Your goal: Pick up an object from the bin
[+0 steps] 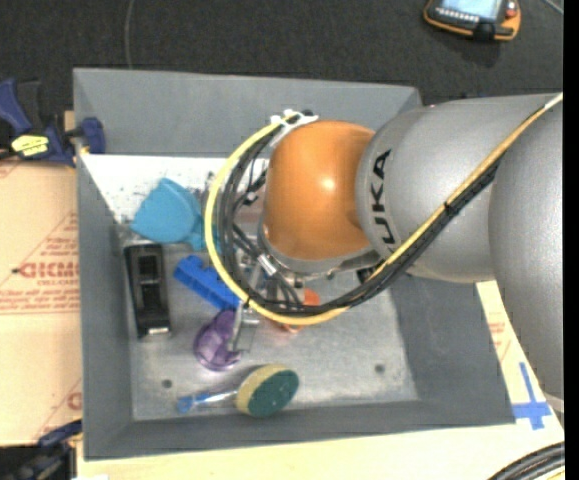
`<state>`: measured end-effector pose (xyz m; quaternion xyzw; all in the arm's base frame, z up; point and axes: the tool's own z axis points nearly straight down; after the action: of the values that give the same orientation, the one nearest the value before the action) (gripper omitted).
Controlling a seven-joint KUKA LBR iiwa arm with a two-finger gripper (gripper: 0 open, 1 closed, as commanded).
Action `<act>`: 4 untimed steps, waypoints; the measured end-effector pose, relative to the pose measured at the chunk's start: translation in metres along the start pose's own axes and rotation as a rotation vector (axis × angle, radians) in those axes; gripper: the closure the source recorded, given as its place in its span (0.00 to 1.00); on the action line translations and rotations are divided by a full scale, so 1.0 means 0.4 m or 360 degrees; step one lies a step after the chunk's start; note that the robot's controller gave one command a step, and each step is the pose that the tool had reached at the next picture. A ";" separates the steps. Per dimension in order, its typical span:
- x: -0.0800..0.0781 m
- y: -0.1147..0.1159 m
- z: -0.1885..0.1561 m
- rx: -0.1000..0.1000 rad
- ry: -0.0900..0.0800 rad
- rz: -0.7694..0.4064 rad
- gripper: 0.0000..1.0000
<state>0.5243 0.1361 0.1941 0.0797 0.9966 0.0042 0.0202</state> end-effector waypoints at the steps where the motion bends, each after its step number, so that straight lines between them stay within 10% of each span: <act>1: -0.042 -0.034 0.184 0.0024 0.0059 0.0490 0.00; 2: -0.129 -0.026 0.042 -0.0002 -0.0011 0.0059 0.00; 3: -0.213 -0.145 0.084 0.0027 0.0039 0.0824 0.00; 4: -0.349 -0.157 0.110 0.0000 -0.0012 0.0401 0.00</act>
Offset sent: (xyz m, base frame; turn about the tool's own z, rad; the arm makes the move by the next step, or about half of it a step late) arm 0.0467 -0.0173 -0.0184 0.0380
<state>0.6538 0.0523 0.1550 0.2044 0.9786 0.0065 0.0231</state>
